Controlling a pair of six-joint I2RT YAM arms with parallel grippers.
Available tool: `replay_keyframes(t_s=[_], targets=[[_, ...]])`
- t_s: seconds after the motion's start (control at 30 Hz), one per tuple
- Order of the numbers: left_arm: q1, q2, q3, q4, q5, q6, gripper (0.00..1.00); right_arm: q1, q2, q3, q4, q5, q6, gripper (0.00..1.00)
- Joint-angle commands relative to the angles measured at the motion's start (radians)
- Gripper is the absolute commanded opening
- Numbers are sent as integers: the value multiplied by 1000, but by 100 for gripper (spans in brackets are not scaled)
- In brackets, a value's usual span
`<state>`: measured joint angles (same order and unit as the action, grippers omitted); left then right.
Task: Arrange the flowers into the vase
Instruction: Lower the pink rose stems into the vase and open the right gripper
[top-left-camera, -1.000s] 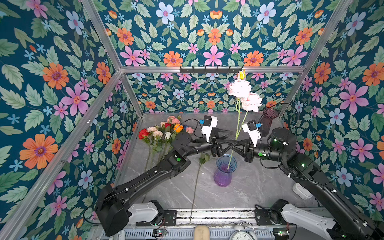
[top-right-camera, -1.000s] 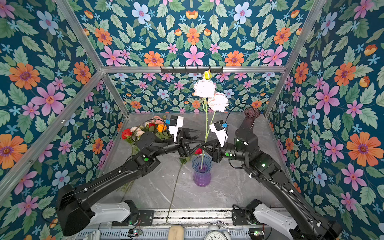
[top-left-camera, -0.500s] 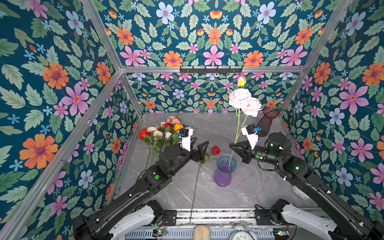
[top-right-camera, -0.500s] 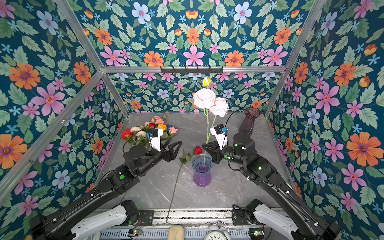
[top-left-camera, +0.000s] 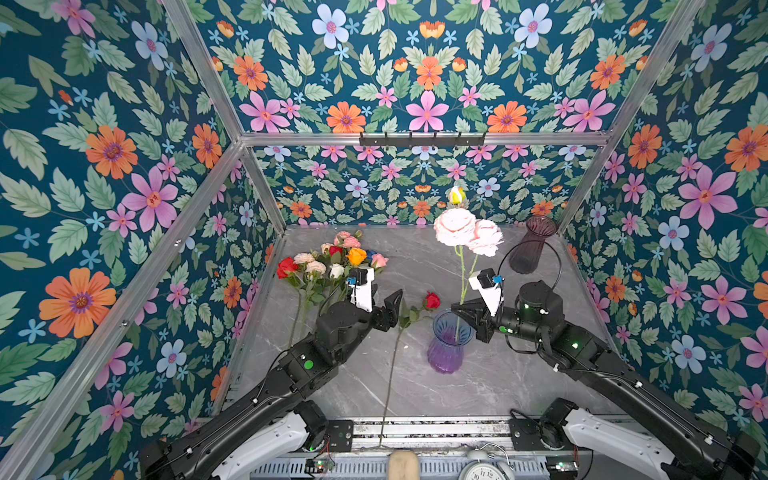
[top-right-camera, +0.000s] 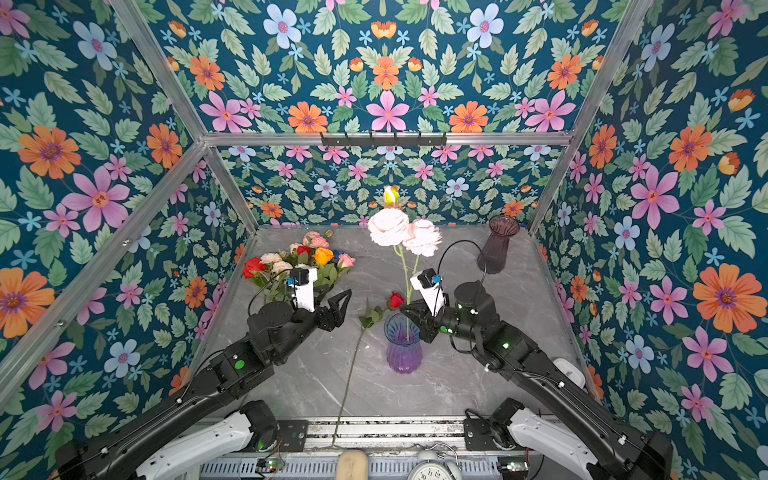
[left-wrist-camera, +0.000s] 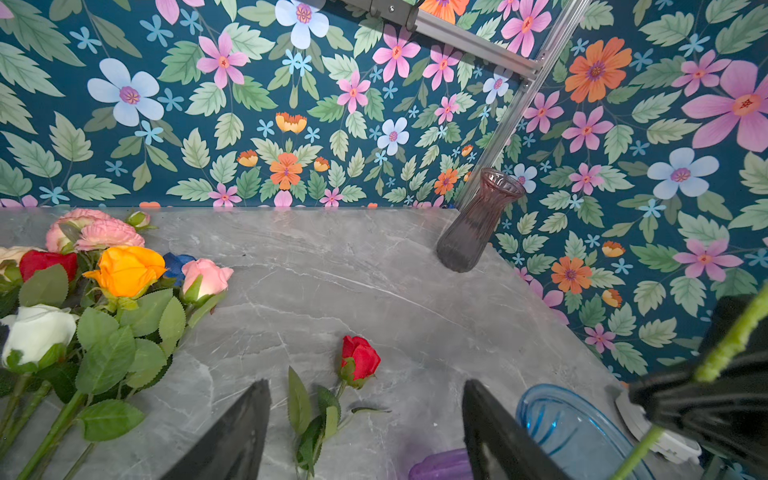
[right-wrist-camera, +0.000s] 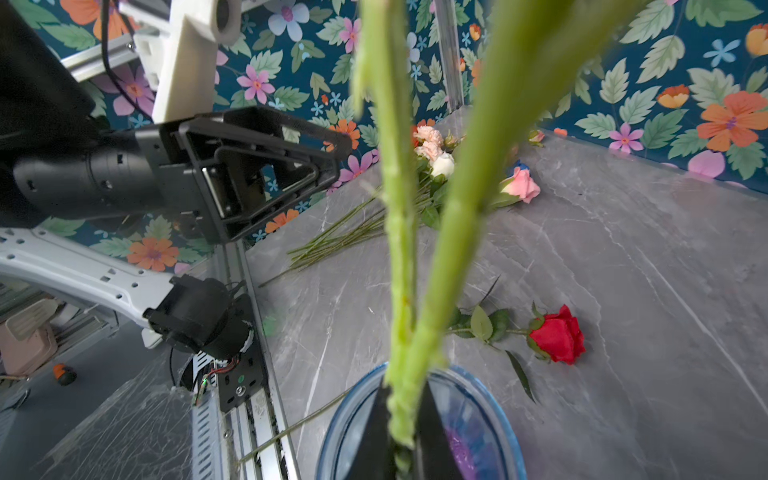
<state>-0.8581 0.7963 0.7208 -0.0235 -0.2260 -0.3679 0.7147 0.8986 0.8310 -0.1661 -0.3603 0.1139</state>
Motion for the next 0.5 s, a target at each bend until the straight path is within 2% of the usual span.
replay_keyframes(t_s=[0.0,0.13,0.3,0.4,0.47], targets=[[0,-5,-4,8,-8,4,75,43,8,-7,41,84,-53,0],[0,-10,-9,11,-3,3,75,55,9,-26,48,100,-46,2],[-1,-16,-16,7,2,4,75,55,-30,-84,78,133,-21,25],[0,-18,-18,9,5,5,75,55,-47,-107,69,146,-14,48],[-1,-30,-28,25,10,4,75,55,-66,-123,60,152,-11,54]])
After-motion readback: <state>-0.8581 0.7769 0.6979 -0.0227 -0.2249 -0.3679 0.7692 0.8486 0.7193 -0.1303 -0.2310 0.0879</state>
